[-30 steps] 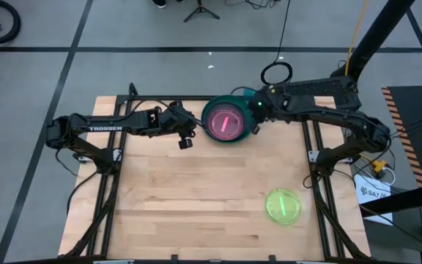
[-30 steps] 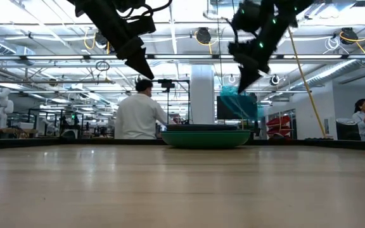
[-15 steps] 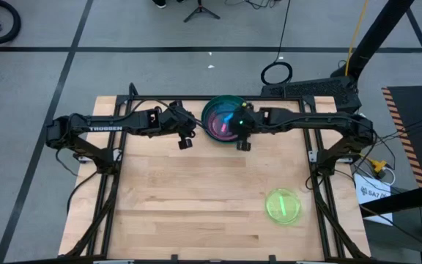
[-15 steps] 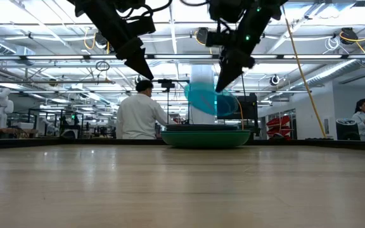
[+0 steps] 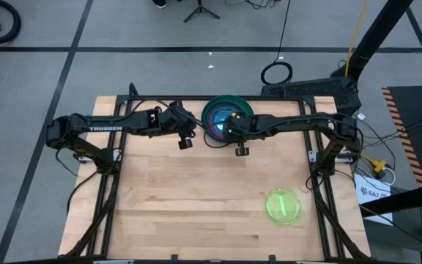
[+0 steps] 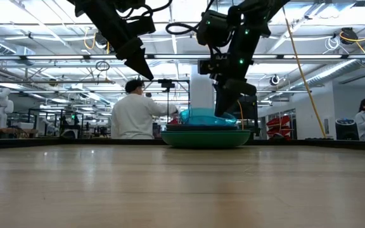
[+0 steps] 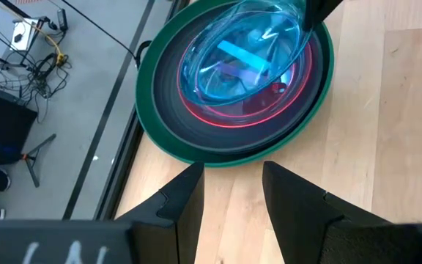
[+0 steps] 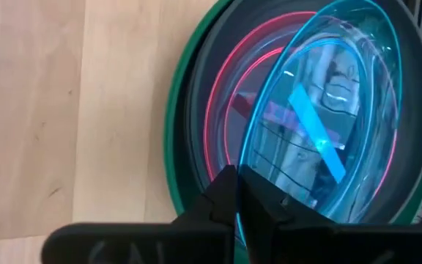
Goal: Stack plastic plates
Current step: Stack the light blue plate on top of the pink plate, then stack the light green plate on top of the light blue plate
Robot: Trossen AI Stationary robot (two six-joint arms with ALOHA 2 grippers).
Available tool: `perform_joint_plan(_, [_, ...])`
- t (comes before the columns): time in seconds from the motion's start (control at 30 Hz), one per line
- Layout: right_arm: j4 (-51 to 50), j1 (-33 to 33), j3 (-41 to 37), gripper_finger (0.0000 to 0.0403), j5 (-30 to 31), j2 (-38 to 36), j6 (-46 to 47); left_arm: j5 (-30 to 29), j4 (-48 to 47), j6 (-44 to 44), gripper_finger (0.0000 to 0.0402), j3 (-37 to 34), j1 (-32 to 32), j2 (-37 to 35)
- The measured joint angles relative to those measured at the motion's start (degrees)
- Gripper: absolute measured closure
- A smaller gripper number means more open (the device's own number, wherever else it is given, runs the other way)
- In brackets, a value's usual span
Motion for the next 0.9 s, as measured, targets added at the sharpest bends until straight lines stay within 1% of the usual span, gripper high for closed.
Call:
perform_joint_plan(0.1, [1.0,0.0,0.0,0.039,0.0,0.6,0.0,0.0,0.0,0.1,0.0254,0.0,0.0,0.0])
perform_joint_plan(0.2, [1.5,0.0,0.0,0.0375,0.0,0.6,0.6,0.0,0.0,0.0,0.0254,0.0,0.0,0.0])
perform_joint_plan(0.47, [1.5,0.0,0.0,0.0296,0.0,0.5,3.9,0.0,0.0,0.0,0.0254,0.0,0.0,0.0])
perform_joint_plan(0.6, [0.8,0.0,0.0,0.0265,0.0,0.1,6.4,0.0,0.0,-0.1,0.0254,0.0,0.0,0.0])
perform_joint_plan(0.77, [0.0,0.0,0.0,0.0239,0.1,-0.1,9.8,0.0,-0.1,-0.3,0.0254,0.0,0.0,0.0])
perform_joint_plan(0.9, [-2.9,0.1,0.0,0.023,-0.1,-0.7,13.7,0.0,-0.1,-0.4,0.0254,0.0,0.0,0.0])
